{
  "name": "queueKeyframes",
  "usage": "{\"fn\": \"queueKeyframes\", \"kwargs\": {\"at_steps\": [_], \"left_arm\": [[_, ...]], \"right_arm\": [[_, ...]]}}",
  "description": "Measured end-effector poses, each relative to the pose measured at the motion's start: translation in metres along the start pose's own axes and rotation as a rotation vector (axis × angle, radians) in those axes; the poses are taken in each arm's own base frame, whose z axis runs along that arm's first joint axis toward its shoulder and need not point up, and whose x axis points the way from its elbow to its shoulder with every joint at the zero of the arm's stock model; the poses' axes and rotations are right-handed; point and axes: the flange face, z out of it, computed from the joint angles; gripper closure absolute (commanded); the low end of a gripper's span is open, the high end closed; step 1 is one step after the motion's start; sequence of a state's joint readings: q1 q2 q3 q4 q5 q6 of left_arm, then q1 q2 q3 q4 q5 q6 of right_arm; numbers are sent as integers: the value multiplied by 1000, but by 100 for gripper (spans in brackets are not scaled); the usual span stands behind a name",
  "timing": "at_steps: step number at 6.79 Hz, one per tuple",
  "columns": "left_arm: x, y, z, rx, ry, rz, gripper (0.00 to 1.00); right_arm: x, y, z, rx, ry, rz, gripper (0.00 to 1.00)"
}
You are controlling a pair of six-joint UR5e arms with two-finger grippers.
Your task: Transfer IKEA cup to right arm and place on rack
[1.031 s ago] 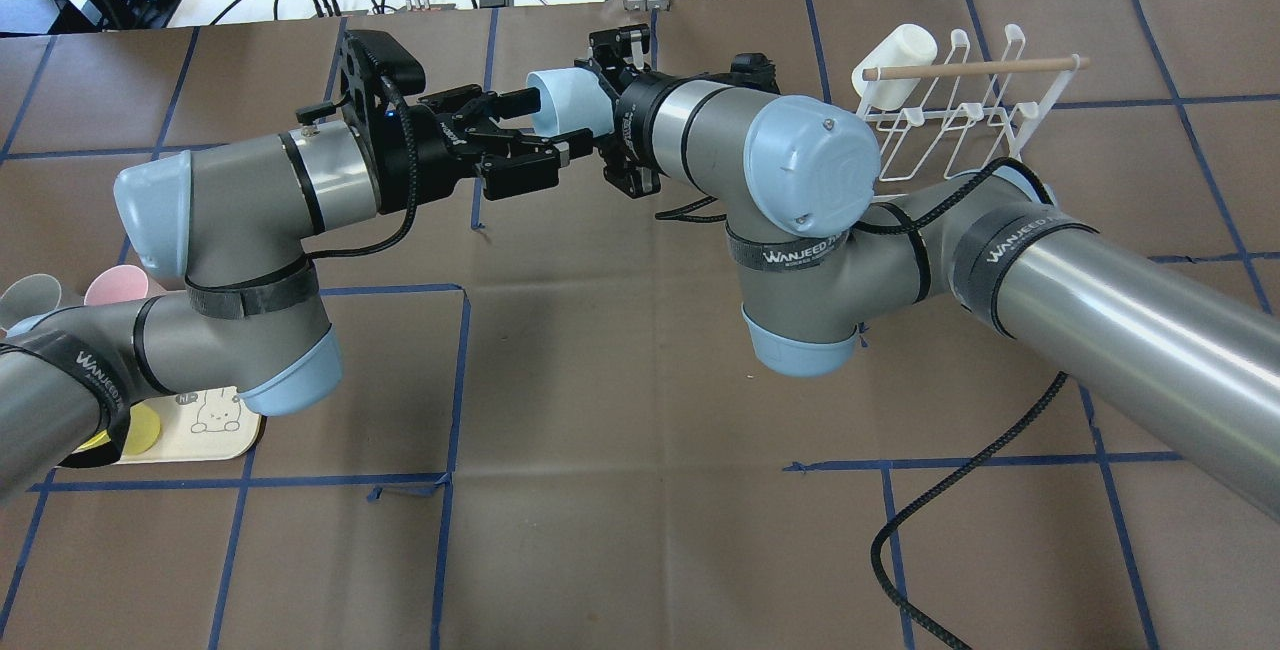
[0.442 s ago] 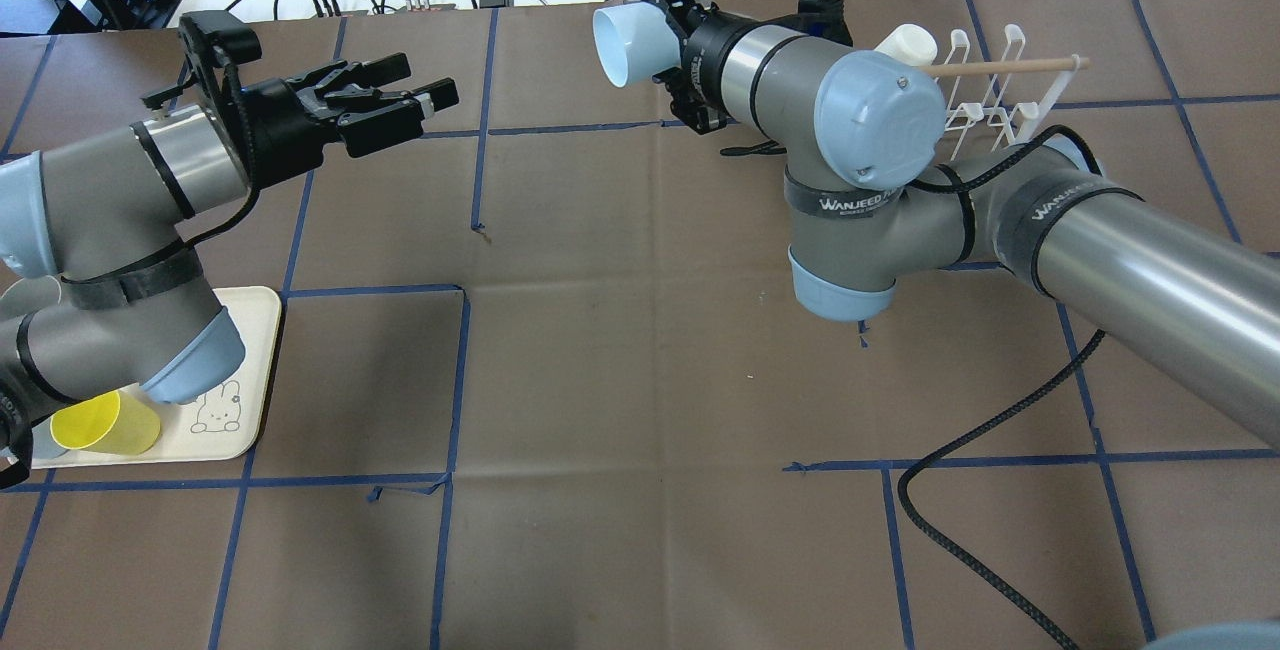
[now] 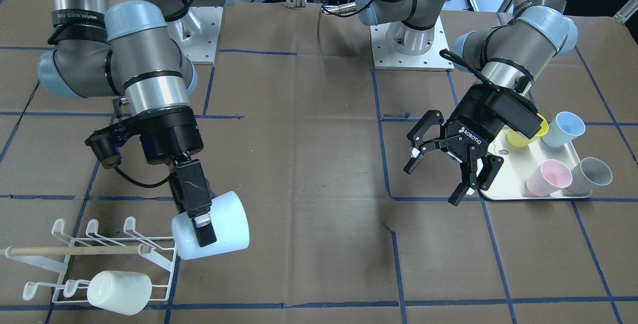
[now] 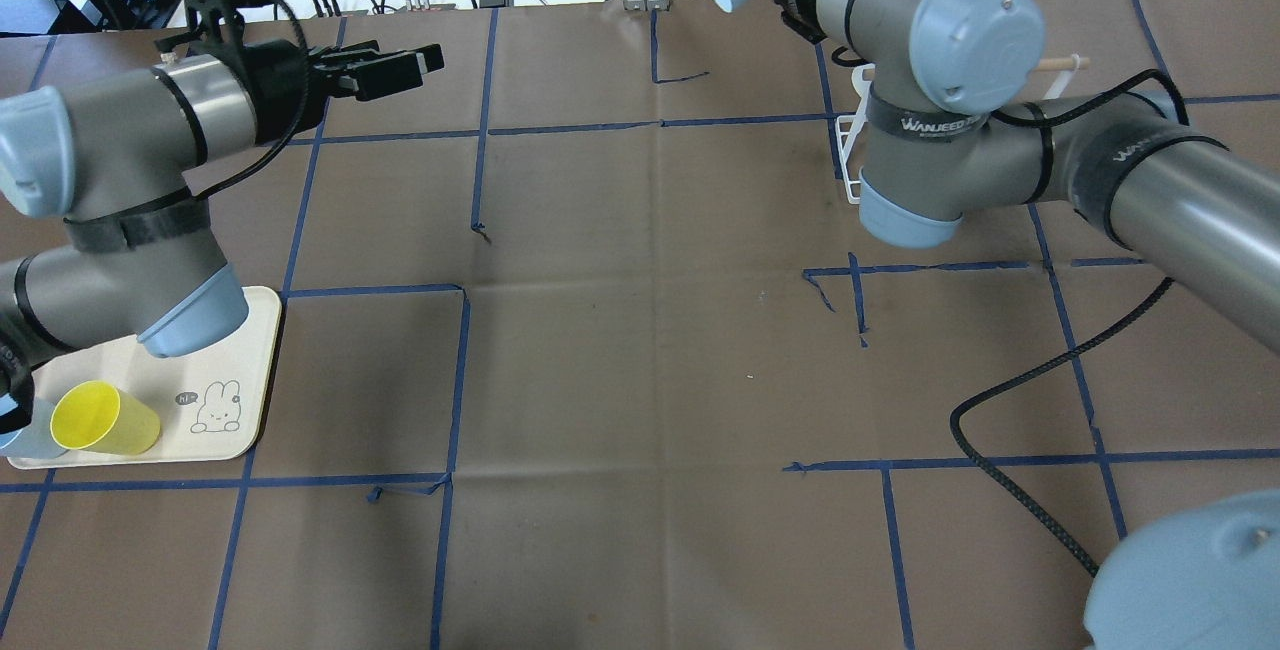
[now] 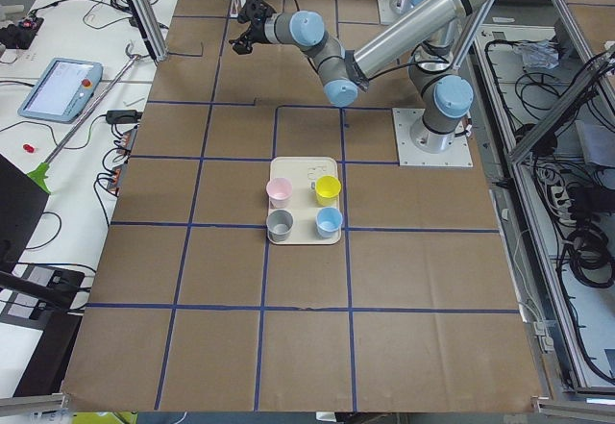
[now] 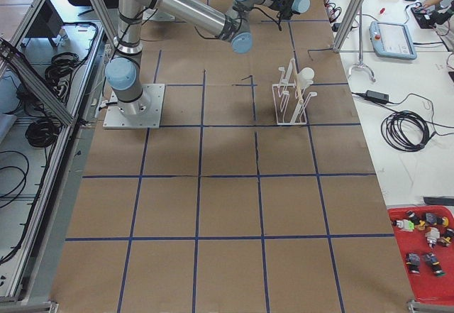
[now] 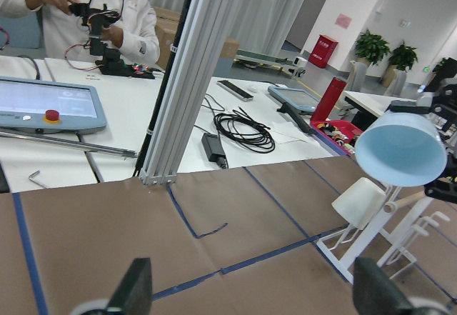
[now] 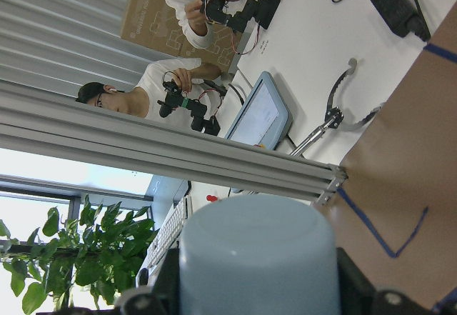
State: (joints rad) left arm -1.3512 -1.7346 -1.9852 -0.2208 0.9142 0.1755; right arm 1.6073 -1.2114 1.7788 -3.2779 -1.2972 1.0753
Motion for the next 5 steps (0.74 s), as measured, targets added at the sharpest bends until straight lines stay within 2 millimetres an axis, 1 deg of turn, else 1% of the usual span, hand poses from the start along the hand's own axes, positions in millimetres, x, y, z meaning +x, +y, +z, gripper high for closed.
{"fn": "queueKeyframes", "kwargs": {"at_steps": [1, 2, 3, 4, 5], "left_arm": [[11, -26, 14, -154, -130, -33, 1], [16, -47, 19, -331, -233, -84, 1], [18, -55, 14, -512, -310, -140, 1], [20, -53, 3, -671, -381, -185, 1], [29, -49, -14, -784, -433, -225, 1]], "right_arm": [[15, -32, 0, 44, 25, -131, 81], [33, -65, 0, 81, 57, -267, 81], [52, -98, -3, 116, 94, -396, 81], [68, -132, -8, 150, 132, -528, 81], [80, -158, -12, 174, 165, -646, 83]]}}
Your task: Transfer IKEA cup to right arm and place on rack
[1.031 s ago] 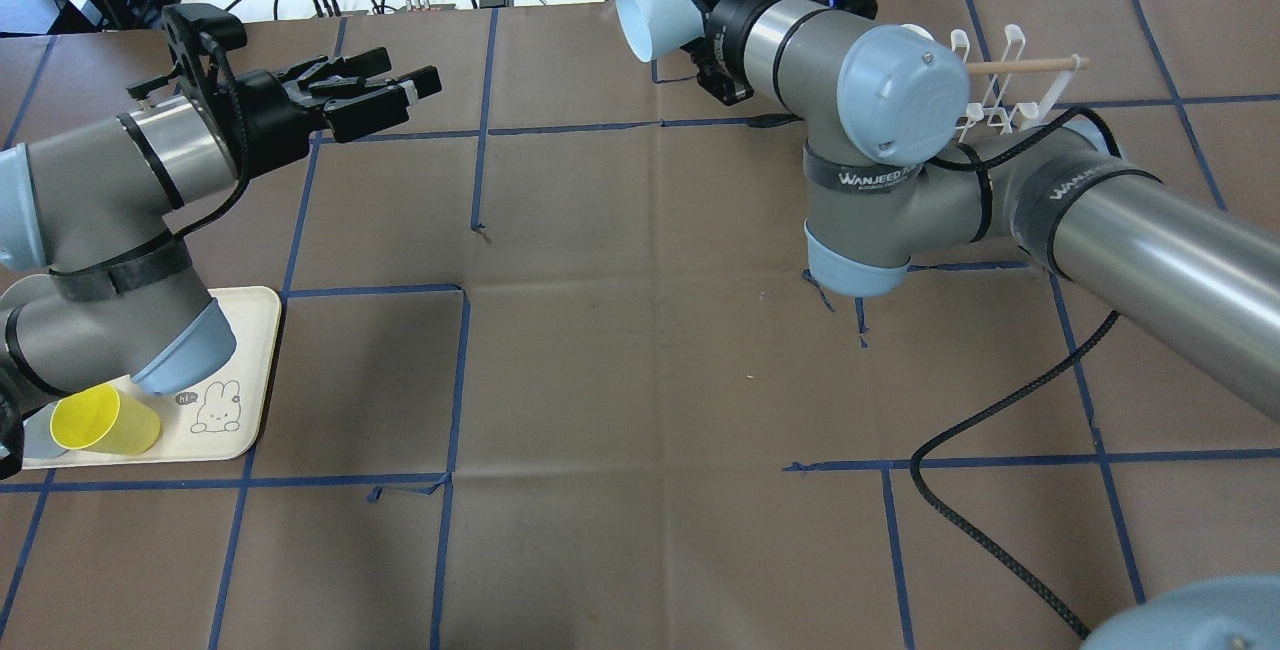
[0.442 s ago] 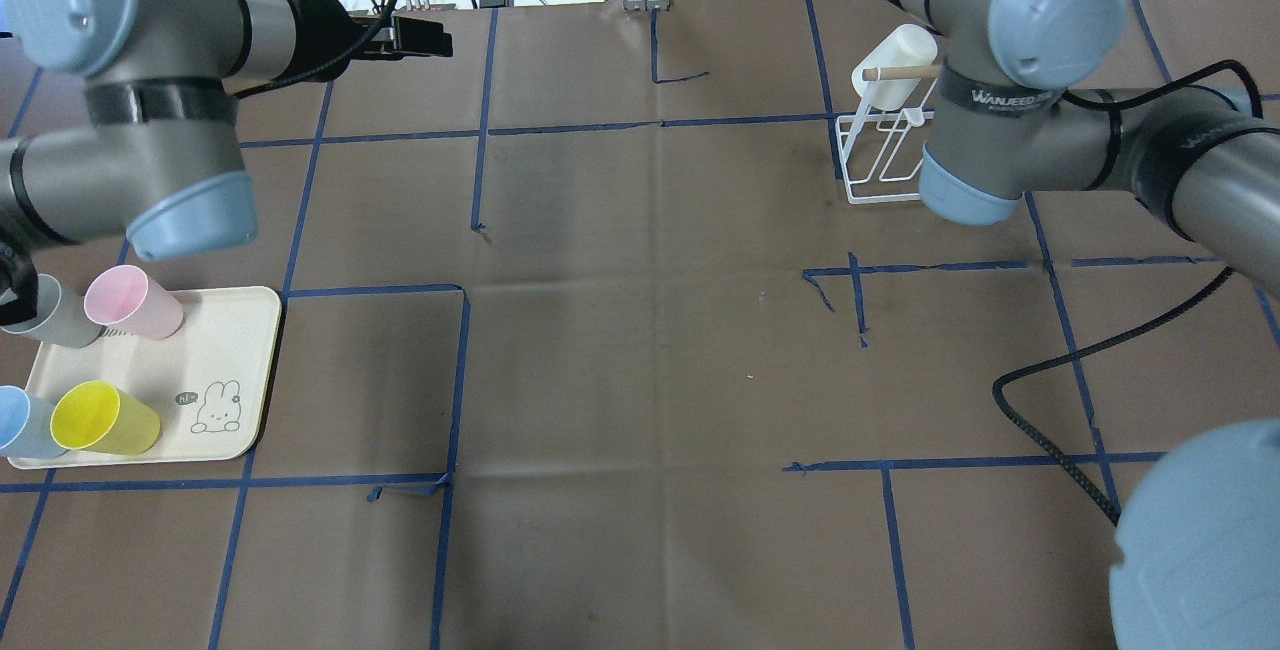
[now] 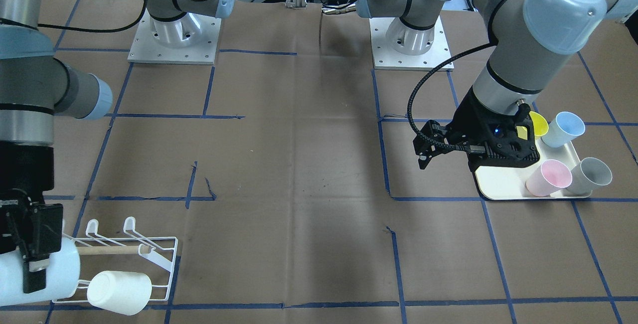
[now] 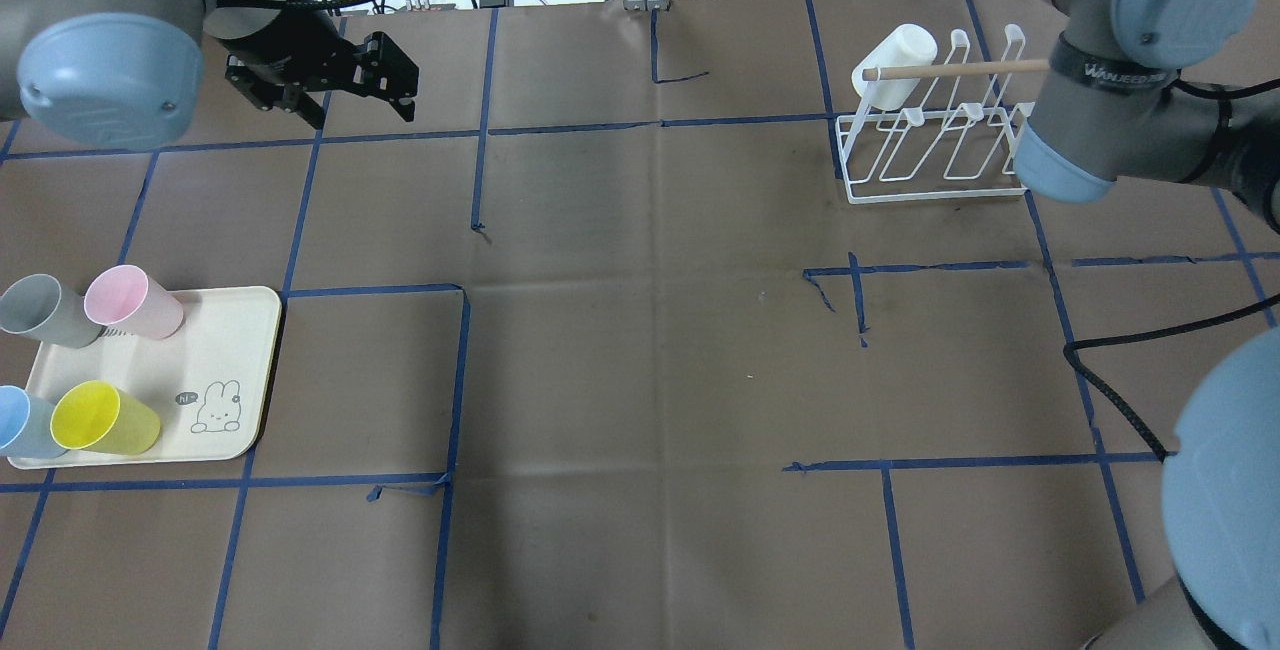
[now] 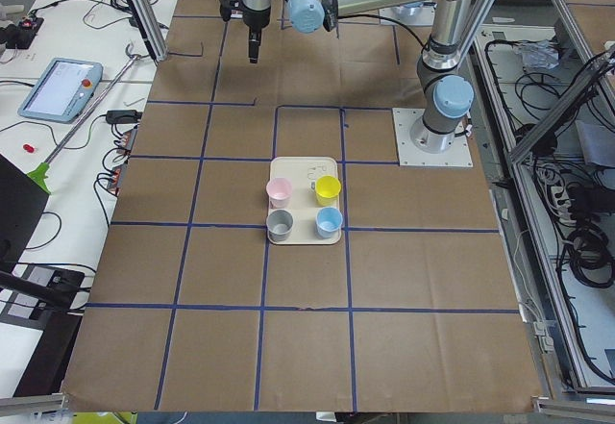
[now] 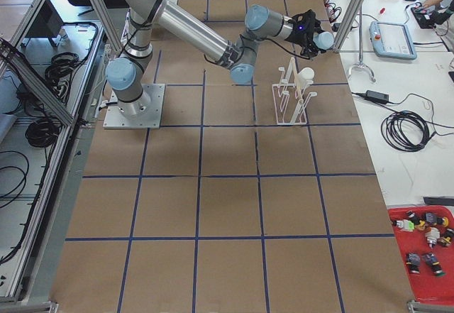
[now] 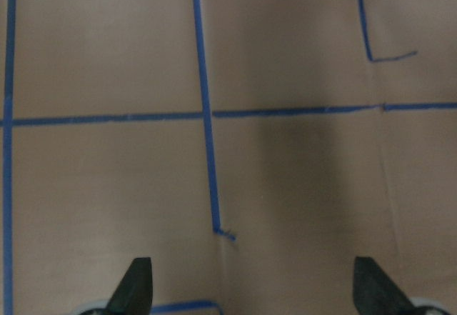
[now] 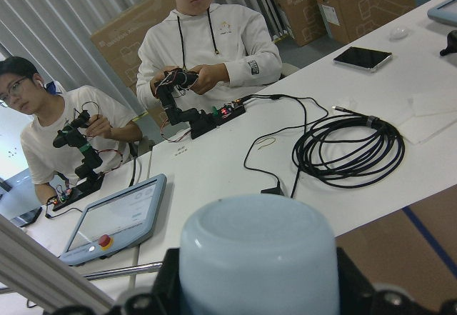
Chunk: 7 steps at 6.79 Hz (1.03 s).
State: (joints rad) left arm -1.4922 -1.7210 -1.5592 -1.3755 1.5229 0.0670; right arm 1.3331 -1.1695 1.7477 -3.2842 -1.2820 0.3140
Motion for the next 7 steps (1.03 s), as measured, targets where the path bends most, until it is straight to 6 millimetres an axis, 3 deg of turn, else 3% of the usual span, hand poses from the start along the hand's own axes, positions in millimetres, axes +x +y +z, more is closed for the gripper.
{"fn": "queueKeyframes", "kwargs": {"at_steps": [2, 4, 7], "left_arm": [[7, 37, -27, -110, -18, -59, 1], [10, 47, -34, -120, 0, -112, 1], [10, 49, -40, -101, -5, -119, 1]], "right_arm": [[31, -7, 8, 28, 35, -188, 84], [55, 2, 20, 53, 54, -280, 87], [87, 31, 35, 17, 63, -310, 87]]}}
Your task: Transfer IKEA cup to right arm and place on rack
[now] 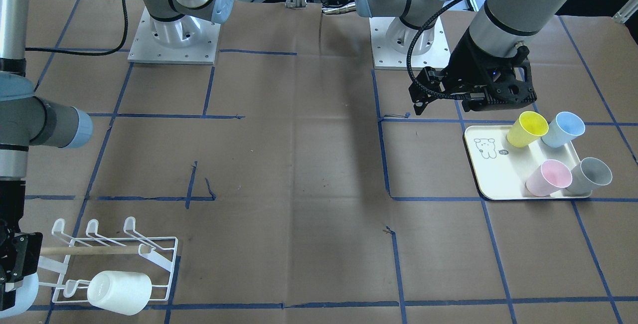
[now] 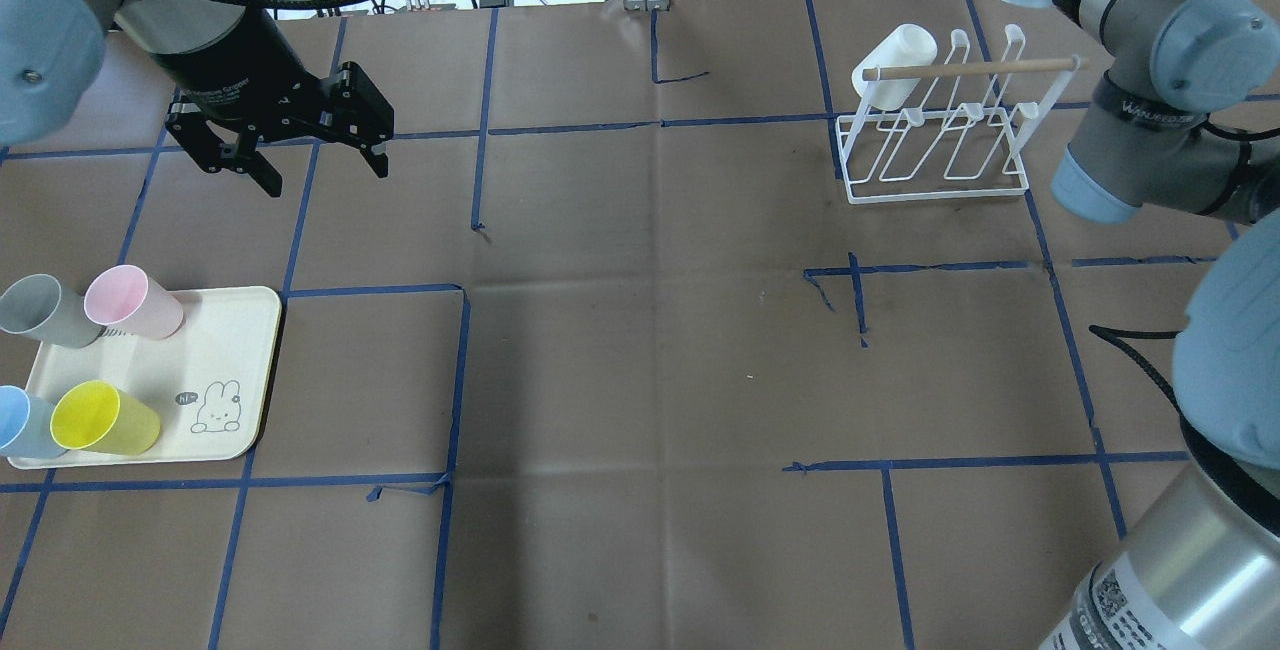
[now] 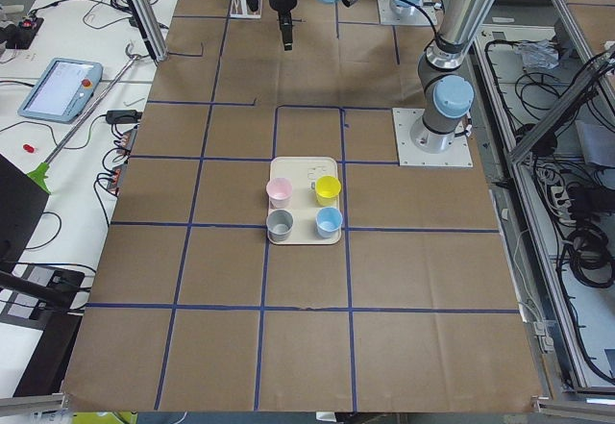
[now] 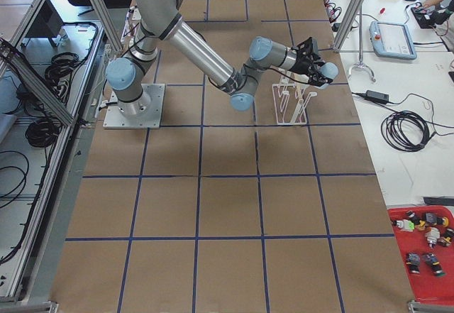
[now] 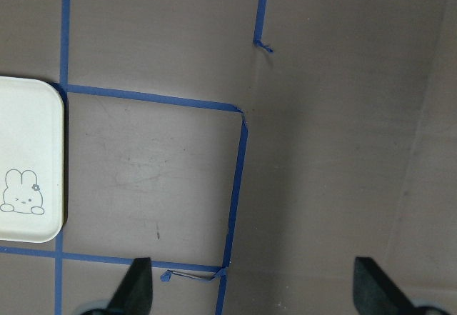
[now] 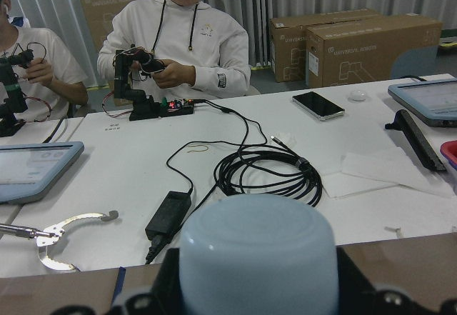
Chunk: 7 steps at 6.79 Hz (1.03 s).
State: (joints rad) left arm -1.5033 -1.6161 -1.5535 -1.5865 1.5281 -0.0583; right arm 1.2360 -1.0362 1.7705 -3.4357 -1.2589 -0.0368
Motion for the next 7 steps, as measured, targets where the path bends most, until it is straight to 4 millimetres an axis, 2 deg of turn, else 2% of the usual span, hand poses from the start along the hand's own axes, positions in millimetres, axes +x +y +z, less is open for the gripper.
{"fn": "queueKeyframes", "kwargs": {"at_steps": [2, 4, 5, 6, 7], "left_arm": [[0, 0, -1, 4, -5, 4, 1], [0, 0, -1, 6, -24, 13, 1], [2, 1, 0, 8, -41, 22, 1], [4, 1, -1, 14, -48, 28, 1], [5, 1, -2, 22, -50, 31, 1]], "right_arm": [[11, 15, 6, -25, -8, 6, 87], [14, 25, 10, -33, -14, 5, 85], [14, 33, 12, -41, -15, 2, 65], [14, 39, 13, -52, -15, 2, 8], [15, 43, 13, -59, -14, 3, 0]]}}
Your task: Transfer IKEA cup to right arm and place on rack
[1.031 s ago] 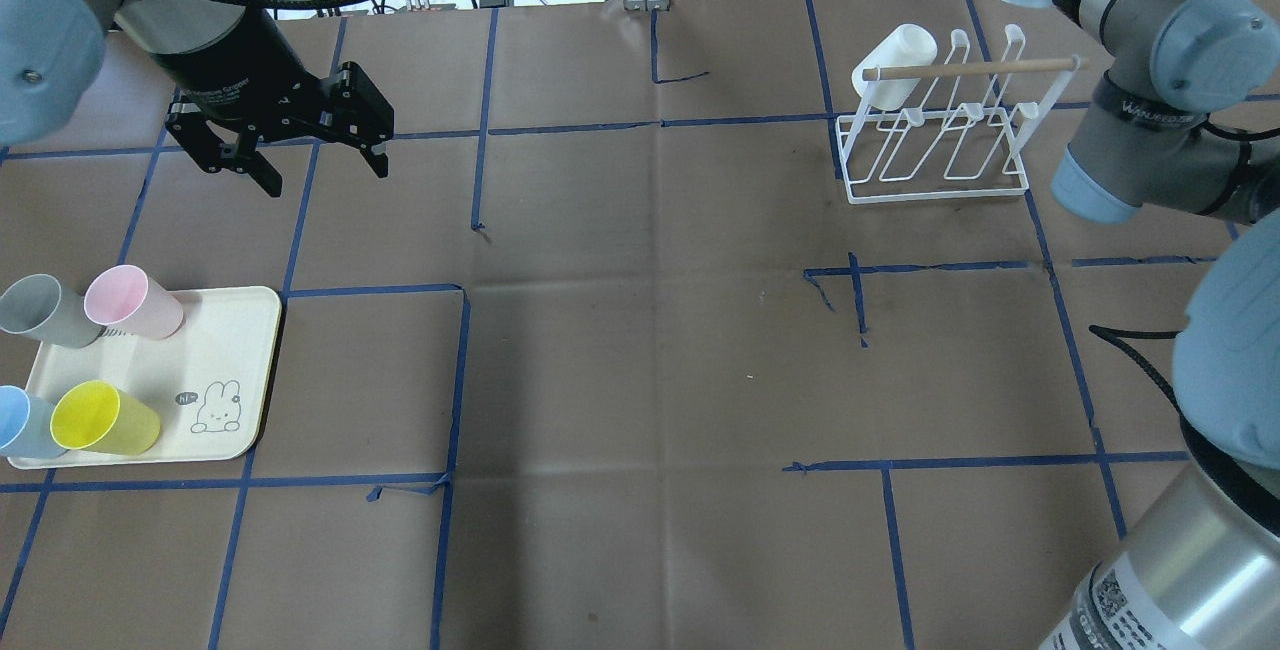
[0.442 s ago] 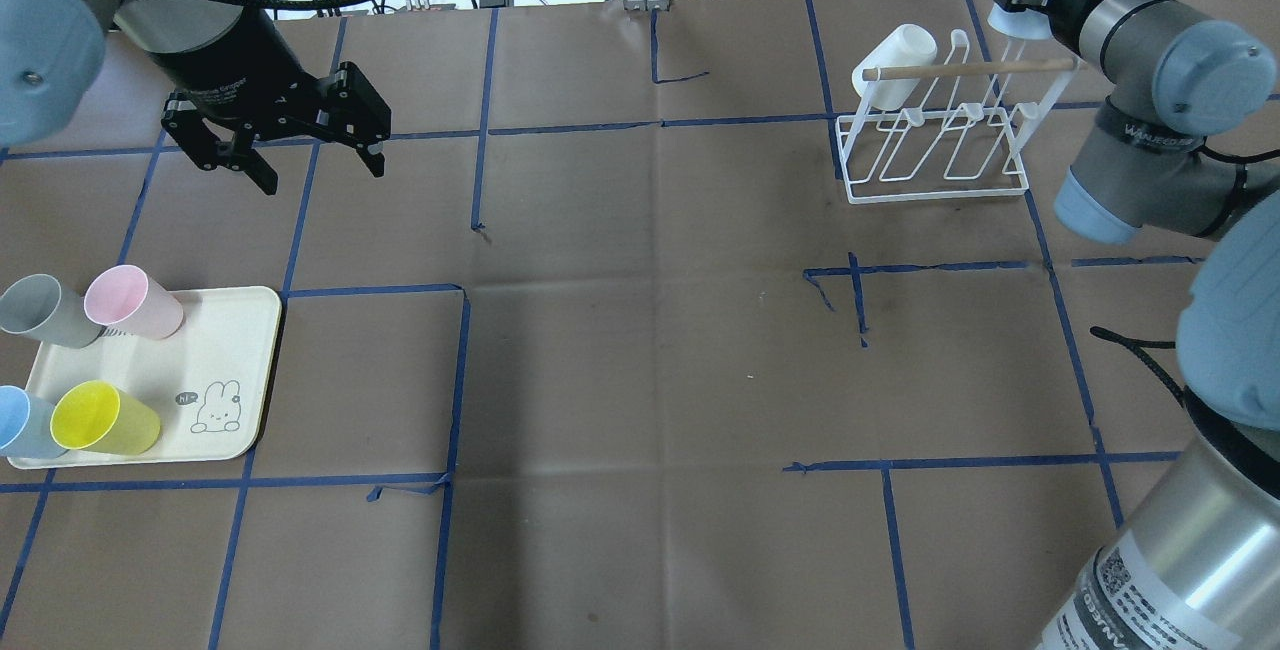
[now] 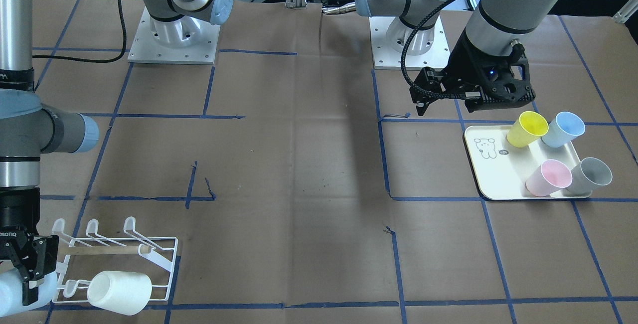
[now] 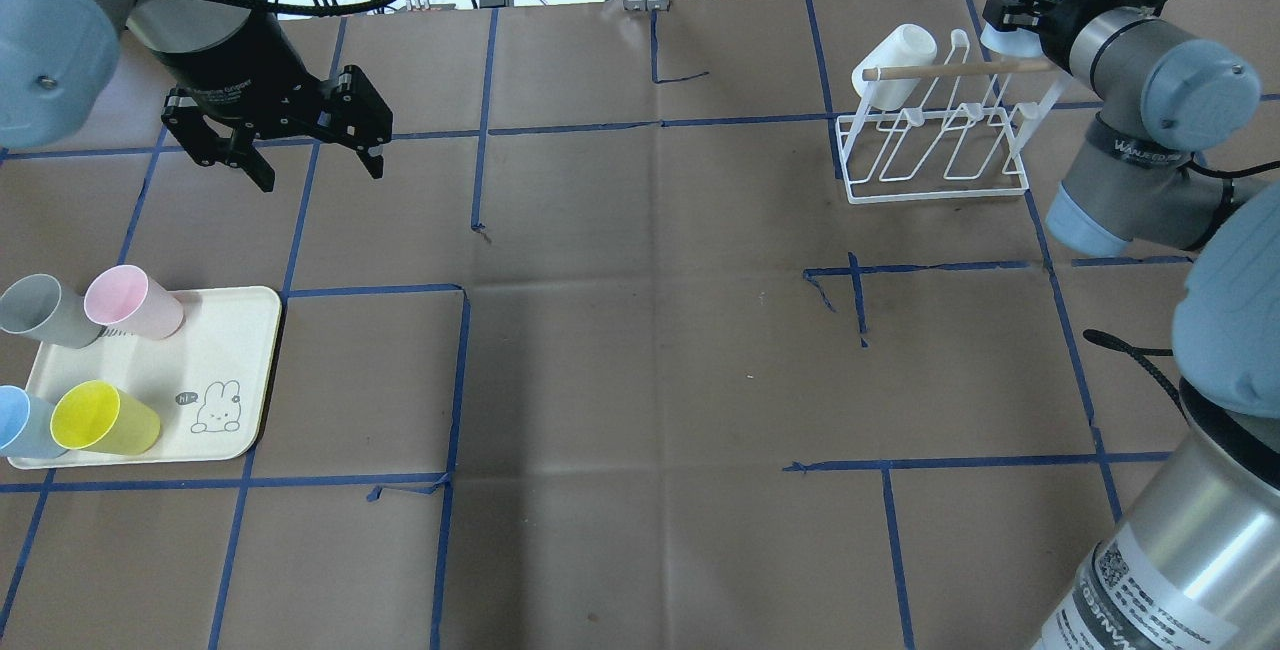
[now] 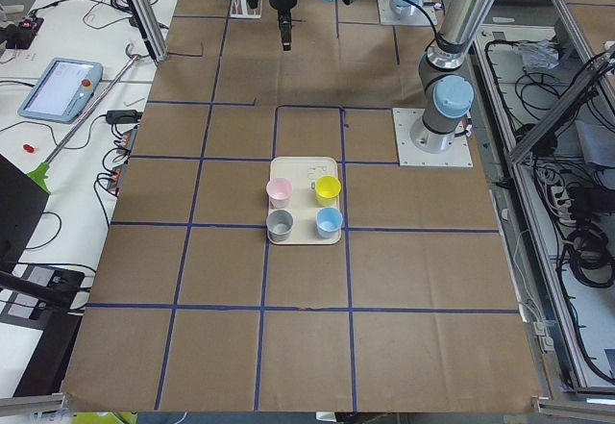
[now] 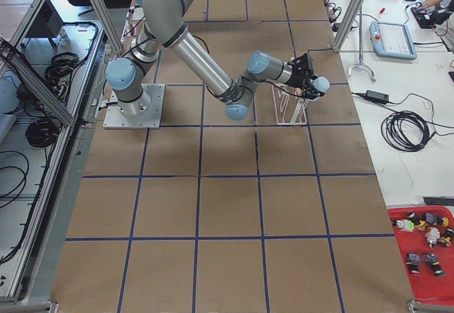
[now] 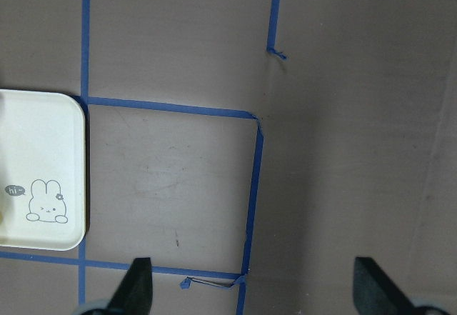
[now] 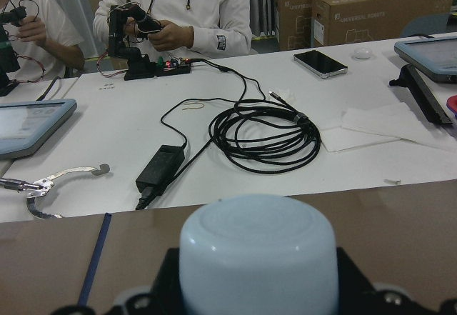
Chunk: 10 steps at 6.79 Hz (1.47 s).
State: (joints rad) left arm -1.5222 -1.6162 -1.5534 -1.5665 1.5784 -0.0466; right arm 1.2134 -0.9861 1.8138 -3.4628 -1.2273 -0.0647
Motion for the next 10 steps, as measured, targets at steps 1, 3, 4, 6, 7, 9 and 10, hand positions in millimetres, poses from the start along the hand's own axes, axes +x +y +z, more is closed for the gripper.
{"fn": "queueKeyframes", "kwargs": {"at_steps": [1, 3, 4, 6, 7, 9, 10], "left_arm": [[0, 0, -1, 5, 0, 1, 1], [1, 0, -2, 10, 1, 4, 1], [1, 1, -2, 11, 2, 4, 1], [1, 1, -3, 13, 2, 5, 1], [1, 1, -2, 12, 2, 5, 1], [1, 2, -3, 13, 2, 6, 1], [1, 2, -3, 13, 2, 6, 1]], "right_arm": [[0, 1, 0, -2, 0, 2, 0], [0, -4, 0, 2, 4, 1, 0], [0, -12, -3, 15, 9, -3, 0], [-4, -50, -15, 47, 12, -8, 0], [-10, -80, -25, 26, 6, -3, 0], [-45, -129, -54, -107, -33, 13, 0], [-71, -142, -70, -174, -41, 6, 0]]}}
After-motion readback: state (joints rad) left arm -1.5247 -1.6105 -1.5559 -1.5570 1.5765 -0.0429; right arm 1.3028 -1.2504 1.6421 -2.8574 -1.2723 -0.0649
